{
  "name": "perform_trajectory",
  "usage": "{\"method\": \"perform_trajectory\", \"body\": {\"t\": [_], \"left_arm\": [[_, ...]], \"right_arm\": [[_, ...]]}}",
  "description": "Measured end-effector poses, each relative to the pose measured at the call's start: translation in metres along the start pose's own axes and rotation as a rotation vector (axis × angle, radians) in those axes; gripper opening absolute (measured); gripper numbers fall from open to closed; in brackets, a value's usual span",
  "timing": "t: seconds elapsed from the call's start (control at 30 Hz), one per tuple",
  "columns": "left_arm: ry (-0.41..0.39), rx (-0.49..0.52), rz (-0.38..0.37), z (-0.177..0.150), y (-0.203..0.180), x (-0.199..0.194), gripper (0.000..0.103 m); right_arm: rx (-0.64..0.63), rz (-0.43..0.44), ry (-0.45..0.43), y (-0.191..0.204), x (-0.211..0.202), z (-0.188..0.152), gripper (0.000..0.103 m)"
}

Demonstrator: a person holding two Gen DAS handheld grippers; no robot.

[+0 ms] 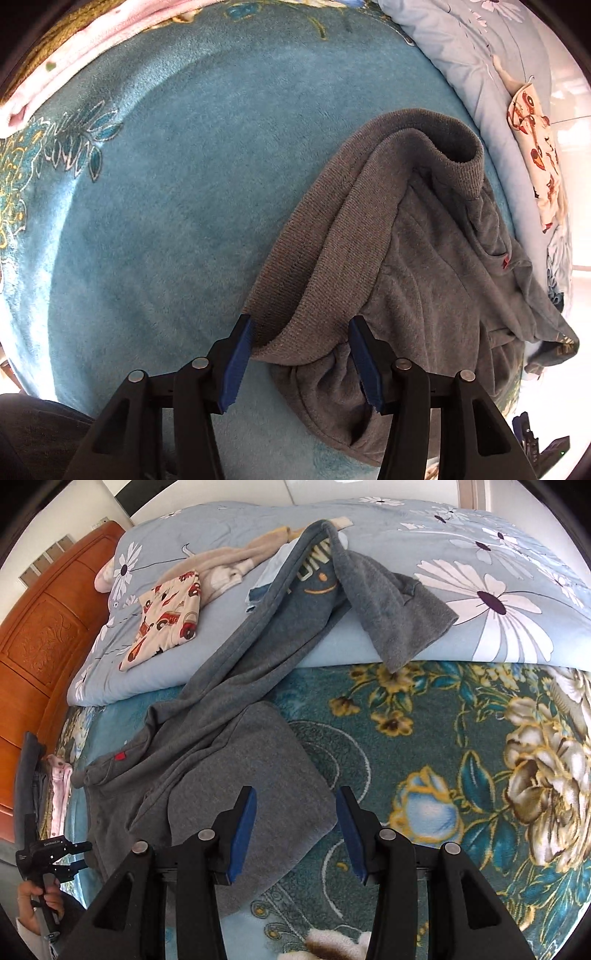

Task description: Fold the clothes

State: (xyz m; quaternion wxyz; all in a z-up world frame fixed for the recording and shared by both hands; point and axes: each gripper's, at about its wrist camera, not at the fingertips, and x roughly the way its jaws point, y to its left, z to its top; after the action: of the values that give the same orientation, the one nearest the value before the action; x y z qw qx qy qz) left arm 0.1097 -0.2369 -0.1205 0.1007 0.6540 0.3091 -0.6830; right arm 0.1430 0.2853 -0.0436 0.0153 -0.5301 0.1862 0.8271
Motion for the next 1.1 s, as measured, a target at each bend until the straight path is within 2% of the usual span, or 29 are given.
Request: {"method": "perform_trajectory", "body": {"t": [0.1,0.17,0.2,0.23,0.27,0.47,0.57,0.67,0.73,0.8,0.93,1.0,1.03,1.1], "left_arm": [[-0.027,0.001,0.000,-0.001,-0.002,-0.005,0.050],[-0.034,-0.004,-0.005,-0.002,-0.002,-0.006,0.031],[-0.035,-0.006,-0.011,-0.002,-0.002,-0.007,0.026],[-0.036,-0.009,-0.018,-0.002,-0.002,-0.007,0.014],[-0.044,-0.006,-0.023,-0.002,-0.002,-0.009,0.007],[-0.200,-0.005,-0.065,0.002,-0.005,-0.039,0.004],[-0.301,-0.070,-0.109,0.014,0.010,-0.061,0.004],[-0.369,-0.116,-0.140,0.029,0.036,-0.082,0.003],[-0.415,-0.122,-0.103,0.039,0.054,-0.090,0.000],[-0.427,-0.129,-0.137,0.061,0.066,-0.088,0.000],[-0.375,-0.140,-0.197,0.061,0.071,-0.078,0.000],[-0.355,-0.122,-0.220,0.057,0.065,-0.074,0.001],[-0.353,-0.100,-0.218,0.055,0.060,-0.074,0.001],[-0.350,-0.057,-0.205,0.052,0.051,-0.073,0.001]], "right_arm": [[0.002,-0.006,0.025,0.000,0.014,-0.003,0.046],[0.040,-0.011,0.039,-0.007,0.023,-0.003,0.046],[0.061,-0.013,0.045,-0.010,0.028,-0.003,0.046],[0.081,-0.016,0.052,-0.014,0.033,-0.003,0.046],[0.091,-0.022,0.058,-0.016,0.037,-0.003,0.046],[0.142,-0.062,0.081,-0.027,0.059,0.001,0.046],[0.167,-0.047,0.097,-0.025,0.065,-0.001,0.046],[0.144,-0.024,0.108,-0.015,0.067,-0.004,0.046],[0.125,-0.020,0.117,-0.009,0.069,-0.007,0.046],[0.116,-0.018,0.125,-0.003,0.071,-0.011,0.046],[0.143,-0.021,0.113,0.003,0.071,-0.016,0.047],[0.145,-0.021,0.113,0.010,0.070,-0.018,0.024],[0.147,-0.013,0.121,0.014,0.068,-0.018,0.009],[0.148,0.012,0.101,0.022,0.057,-0.017,0.008]]}}
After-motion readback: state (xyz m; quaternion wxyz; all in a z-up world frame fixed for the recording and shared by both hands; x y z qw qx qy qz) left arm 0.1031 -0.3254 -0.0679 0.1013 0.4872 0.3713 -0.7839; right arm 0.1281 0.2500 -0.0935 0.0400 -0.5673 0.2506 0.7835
